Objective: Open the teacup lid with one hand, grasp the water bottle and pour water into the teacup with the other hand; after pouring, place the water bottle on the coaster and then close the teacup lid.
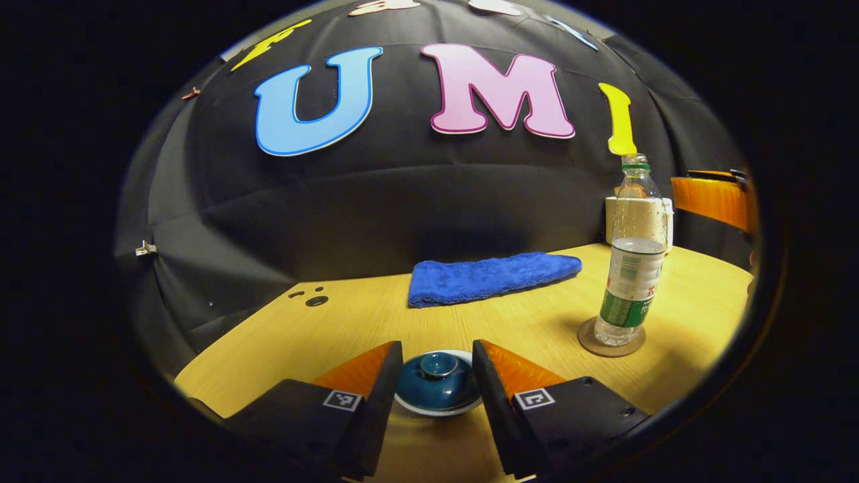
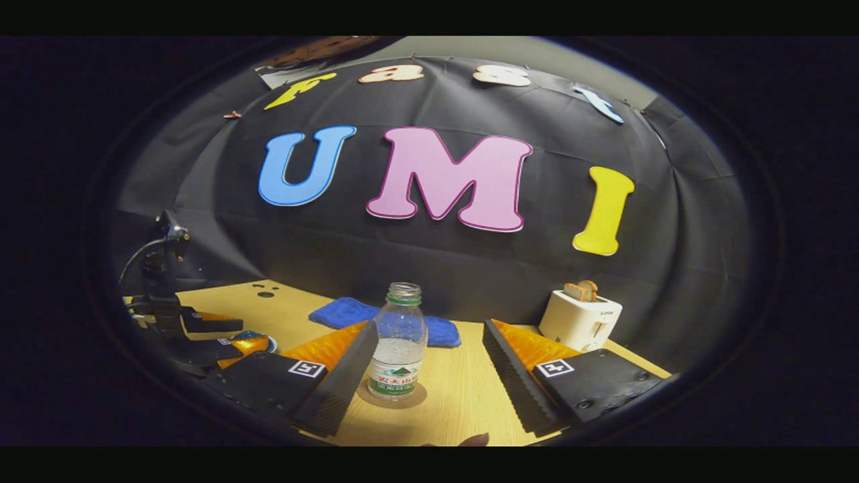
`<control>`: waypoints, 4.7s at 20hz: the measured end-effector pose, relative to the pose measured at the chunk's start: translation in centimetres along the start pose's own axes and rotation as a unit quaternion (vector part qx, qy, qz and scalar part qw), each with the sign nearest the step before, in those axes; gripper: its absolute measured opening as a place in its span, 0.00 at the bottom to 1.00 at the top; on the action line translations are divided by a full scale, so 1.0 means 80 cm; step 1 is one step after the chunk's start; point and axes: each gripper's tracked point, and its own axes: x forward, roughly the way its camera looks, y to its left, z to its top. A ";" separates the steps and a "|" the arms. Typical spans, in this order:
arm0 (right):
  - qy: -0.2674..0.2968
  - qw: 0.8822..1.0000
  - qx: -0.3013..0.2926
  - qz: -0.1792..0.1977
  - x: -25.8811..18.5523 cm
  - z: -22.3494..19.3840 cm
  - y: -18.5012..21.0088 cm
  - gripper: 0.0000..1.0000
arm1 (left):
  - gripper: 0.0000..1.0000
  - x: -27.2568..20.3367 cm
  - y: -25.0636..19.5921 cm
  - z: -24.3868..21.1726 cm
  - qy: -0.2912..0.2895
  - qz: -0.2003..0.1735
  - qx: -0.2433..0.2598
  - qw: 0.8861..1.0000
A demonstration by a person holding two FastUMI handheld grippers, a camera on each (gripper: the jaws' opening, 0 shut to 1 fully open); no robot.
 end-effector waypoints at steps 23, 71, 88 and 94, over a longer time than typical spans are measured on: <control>0.037 0.999 0.016 0.035 0.030 -0.056 0.033 0.99 | 0.30 -0.046 0.044 0.069 -0.049 0.018 -0.027 0.998; -0.026 0.757 -0.644 0.110 0.103 -0.101 0.182 0.76 | 0.30 -0.106 0.163 0.046 -0.033 0.098 -0.050 0.993; -0.065 0.659 -0.735 0.144 0.098 -0.106 0.201 0.75 | 0.34 -0.107 0.171 0.039 -0.030 0.103 -0.056 0.993; -0.078 0.628 -0.762 0.137 0.107 -0.102 0.197 0.75 | 0.27 -0.111 0.170 0.034 -0.028 0.101 -0.066 0.992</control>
